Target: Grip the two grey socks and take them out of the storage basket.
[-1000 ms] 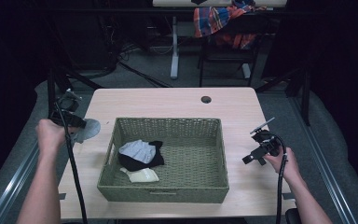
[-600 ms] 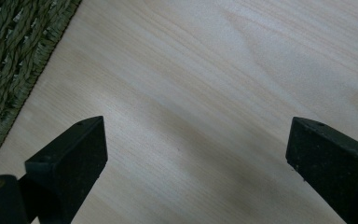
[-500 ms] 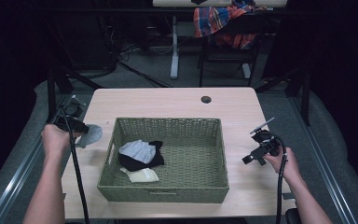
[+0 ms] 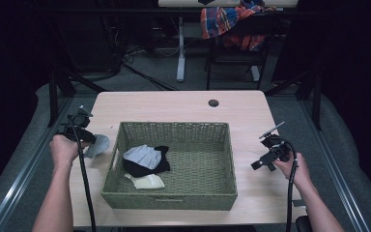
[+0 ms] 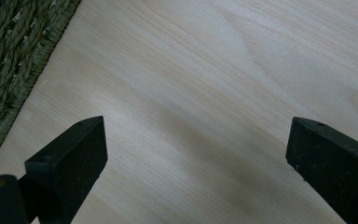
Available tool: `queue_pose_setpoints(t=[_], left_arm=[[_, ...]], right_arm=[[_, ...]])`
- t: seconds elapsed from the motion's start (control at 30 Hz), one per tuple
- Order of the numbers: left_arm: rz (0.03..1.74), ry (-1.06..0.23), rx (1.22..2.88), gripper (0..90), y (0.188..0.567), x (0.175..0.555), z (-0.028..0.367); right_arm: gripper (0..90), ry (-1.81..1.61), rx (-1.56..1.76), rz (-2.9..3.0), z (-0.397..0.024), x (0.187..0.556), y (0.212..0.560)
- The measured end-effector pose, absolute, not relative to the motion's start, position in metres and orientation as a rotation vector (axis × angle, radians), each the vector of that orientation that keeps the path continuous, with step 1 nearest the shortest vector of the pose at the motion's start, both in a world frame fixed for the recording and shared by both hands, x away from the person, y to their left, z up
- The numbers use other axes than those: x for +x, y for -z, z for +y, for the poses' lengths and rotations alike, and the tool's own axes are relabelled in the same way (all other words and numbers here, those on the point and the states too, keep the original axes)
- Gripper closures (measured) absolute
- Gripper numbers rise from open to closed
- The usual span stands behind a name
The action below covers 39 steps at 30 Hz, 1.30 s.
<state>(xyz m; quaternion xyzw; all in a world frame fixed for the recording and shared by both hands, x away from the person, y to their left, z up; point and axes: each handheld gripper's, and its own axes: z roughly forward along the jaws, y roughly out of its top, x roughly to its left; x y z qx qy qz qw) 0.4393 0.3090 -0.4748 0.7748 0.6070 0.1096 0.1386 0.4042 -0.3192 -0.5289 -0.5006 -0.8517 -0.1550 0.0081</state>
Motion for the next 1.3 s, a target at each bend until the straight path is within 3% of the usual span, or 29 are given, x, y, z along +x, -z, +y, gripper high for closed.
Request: queue_pose_setpoints(t=[0.67, 0.9, 0.97, 1.0, 1.07, 1.13, 1.3], left_arm=[[1.805, -0.197, 2.223, 82.5, 0.511, 0.448, 0.305], [1.824, -0.213, 2.198, 43.0, 0.496, 0.442, 0.307], [1.811, -0.229, 2.175, 38.8, 0.484, 0.438, 0.309], [1.803, -0.255, 2.172, 27.7, 0.476, 0.435, 0.308], [1.782, -0.282, 2.178, 26.1, 0.466, 0.431, 0.305], [1.746, -0.303, 2.196, 17.6, 0.453, 0.426, 0.301], [1.66, -0.356, 2.228, 14.9, 0.428, 0.416, 0.283]], right_arm=[[5.0, 0.479, -1.555, -2.661, -0.32, 0.404, 0.529], [5.0, 0.477, -1.565, -2.663, -0.32, 0.404, 0.529], [5.0, 0.48, -1.569, -2.663, -0.319, 0.404, 0.53], [5.0, 0.455, -1.539, -2.674, -0.32, 0.405, 0.528], [5.0, 0.466, -1.548, -2.668, -0.32, 0.405, 0.528], [5.0, 0.474, -1.551, -2.663, -0.319, 0.405, 0.529], [5.0, 0.469, -1.553, -2.667, -0.319, 0.405, 0.528]])
